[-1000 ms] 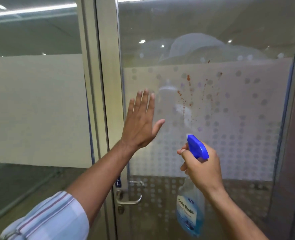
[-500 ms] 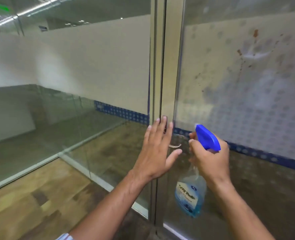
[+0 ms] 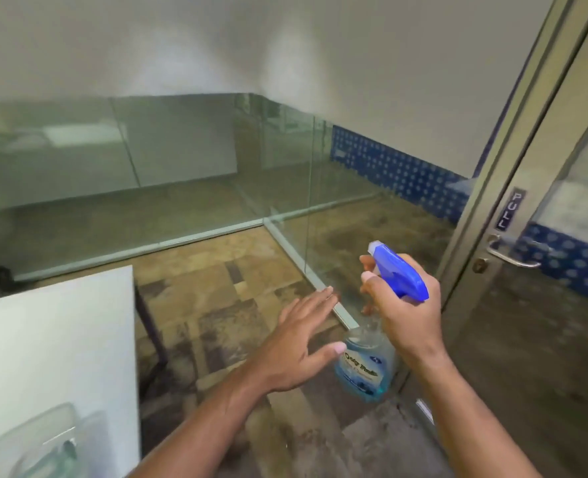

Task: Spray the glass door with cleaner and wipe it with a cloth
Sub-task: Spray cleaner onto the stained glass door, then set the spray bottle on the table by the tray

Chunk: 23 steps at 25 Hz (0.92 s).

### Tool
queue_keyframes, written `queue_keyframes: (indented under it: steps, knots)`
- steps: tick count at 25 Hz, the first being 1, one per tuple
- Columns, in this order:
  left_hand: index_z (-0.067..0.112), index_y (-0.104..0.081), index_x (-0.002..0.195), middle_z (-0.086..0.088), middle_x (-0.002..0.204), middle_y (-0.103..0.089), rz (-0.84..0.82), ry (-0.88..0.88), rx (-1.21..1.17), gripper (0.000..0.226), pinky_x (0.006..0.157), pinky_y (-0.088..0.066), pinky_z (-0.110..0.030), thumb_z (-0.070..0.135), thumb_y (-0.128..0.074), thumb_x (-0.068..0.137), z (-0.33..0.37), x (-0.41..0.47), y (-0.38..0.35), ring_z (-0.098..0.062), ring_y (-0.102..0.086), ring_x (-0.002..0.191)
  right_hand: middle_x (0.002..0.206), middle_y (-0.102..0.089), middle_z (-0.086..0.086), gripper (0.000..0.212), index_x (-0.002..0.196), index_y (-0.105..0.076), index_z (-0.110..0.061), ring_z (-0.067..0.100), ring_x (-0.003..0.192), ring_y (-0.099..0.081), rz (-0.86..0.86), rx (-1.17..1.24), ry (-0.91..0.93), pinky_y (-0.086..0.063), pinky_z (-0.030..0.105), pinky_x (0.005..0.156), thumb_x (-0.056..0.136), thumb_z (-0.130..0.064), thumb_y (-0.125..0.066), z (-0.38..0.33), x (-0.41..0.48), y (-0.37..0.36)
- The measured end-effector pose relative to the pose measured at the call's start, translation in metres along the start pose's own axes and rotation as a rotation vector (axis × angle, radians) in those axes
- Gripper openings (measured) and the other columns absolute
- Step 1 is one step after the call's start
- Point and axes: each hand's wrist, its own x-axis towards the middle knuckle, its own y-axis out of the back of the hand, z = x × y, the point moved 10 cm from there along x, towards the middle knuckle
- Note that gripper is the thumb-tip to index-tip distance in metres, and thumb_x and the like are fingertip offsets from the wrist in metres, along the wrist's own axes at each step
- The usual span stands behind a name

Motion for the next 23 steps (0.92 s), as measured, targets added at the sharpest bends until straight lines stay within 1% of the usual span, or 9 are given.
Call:
queue_keyframes:
  steps: [3,4,6,9,12,15,17,21,23]
  knots:
    - [0.043,-0.035,0.167,0.014,0.17,-0.043,-0.008,0.121,-0.014,0.083,0.139,-0.004,-0.045,0.075,-0.06,0.094,-0.045,-0.07,0.024,-0.001,-0.029,0.161,0.1,-0.071,0.029,0.014,0.094,-0.076,-0.007,0.048,0.069,-0.062,-0.163,0.045,-0.054,-0.055,0.052,0.06,0.086,-0.019,-0.075,0.016,-0.026,-0.095]
    - [0.038,-0.051,0.155,0.015,0.151,-0.058,-0.002,0.169,-0.018,0.072,0.137,-0.01,-0.045,0.073,-0.064,0.092,-0.061,-0.092,0.033,0.0,-0.043,0.147,0.099,-0.069,0.032,0.017,0.094,-0.075,-0.002,0.046,0.067,-0.062,-0.206,0.067,-0.08,-0.055,0.053,0.061,0.087,-0.017,-0.076,0.02,-0.037,-0.124]
    - [0.029,-0.065,0.122,0.014,0.114,-0.065,0.031,0.289,-0.037,0.05,0.129,-0.028,-0.045,0.066,-0.068,0.089,-0.09,-0.136,0.056,-0.004,-0.051,0.115,0.1,-0.07,0.032,0.006,0.094,-0.078,-0.004,0.034,0.067,-0.064,-0.321,0.113,-0.125,-0.055,0.048,0.063,0.09,-0.009,-0.079,0.021,-0.061,-0.186]
    - [0.024,-0.067,0.137,0.007,0.128,-0.072,0.109,0.432,-0.097,0.056,0.119,-0.043,-0.044,0.056,-0.073,0.091,-0.134,-0.207,0.098,-0.009,-0.056,0.116,0.096,-0.071,0.029,0.012,0.093,-0.081,-0.012,0.025,0.071,-0.067,-0.499,0.187,-0.171,-0.057,0.037,0.061,0.092,0.0,-0.077,0.016,-0.108,-0.279]
    - [0.028,-0.066,0.141,0.013,0.13,-0.075,0.164,0.526,-0.166,0.056,0.11,-0.055,-0.036,0.05,-0.076,0.09,-0.179,-0.276,0.132,-0.007,-0.069,0.117,0.088,-0.071,0.028,0.015,0.094,-0.078,0.002,0.027,0.071,-0.066,-0.635,0.237,-0.214,-0.058,0.037,0.065,0.085,-0.01,-0.076,0.012,-0.151,-0.36]
    - [0.029,-0.069,0.14,0.024,0.123,-0.069,0.257,0.577,-0.159,0.05,0.095,-0.044,-0.003,0.036,-0.086,0.093,-0.208,-0.333,0.169,0.0,-0.066,0.104,0.096,-0.078,0.017,0.024,0.104,-0.081,-0.011,0.025,0.08,-0.074,-0.741,0.194,-0.296,-0.062,0.033,0.076,0.083,-0.024,-0.081,0.016,-0.189,-0.428]
    - [0.027,-0.068,0.142,0.023,0.122,-0.066,0.327,0.626,-0.126,0.054,0.089,-0.035,0.007,0.036,-0.087,0.093,-0.229,-0.367,0.19,0.001,-0.061,0.104,0.101,-0.081,0.009,0.035,0.109,-0.079,-0.02,0.027,0.09,-0.076,-0.829,0.131,-0.311,-0.062,0.031,0.081,0.079,-0.037,-0.085,0.019,-0.211,-0.466]
    - [0.034,-0.067,0.137,0.016,0.127,-0.076,0.446,0.649,-0.11,0.051,0.101,-0.053,-0.019,0.041,-0.086,0.091,-0.279,-0.416,0.235,-0.006,-0.07,0.111,0.103,-0.08,0.002,0.04,0.113,-0.074,-0.019,0.024,0.095,-0.076,-0.96,-0.067,-0.239,-0.065,0.043,0.09,0.082,-0.037,-0.091,0.031,-0.246,-0.536]
    - [0.034,-0.068,0.131,0.016,0.121,-0.078,0.498,0.661,-0.116,0.046,0.1,-0.057,-0.023,0.037,-0.085,0.088,-0.306,-0.432,0.257,-0.008,-0.073,0.11,0.111,-0.078,0.0,0.036,0.118,-0.07,-0.021,0.02,0.103,-0.074,-1.015,-0.142,-0.185,-0.064,0.047,0.095,0.089,-0.032,-0.087,0.041,-0.258,-0.57]
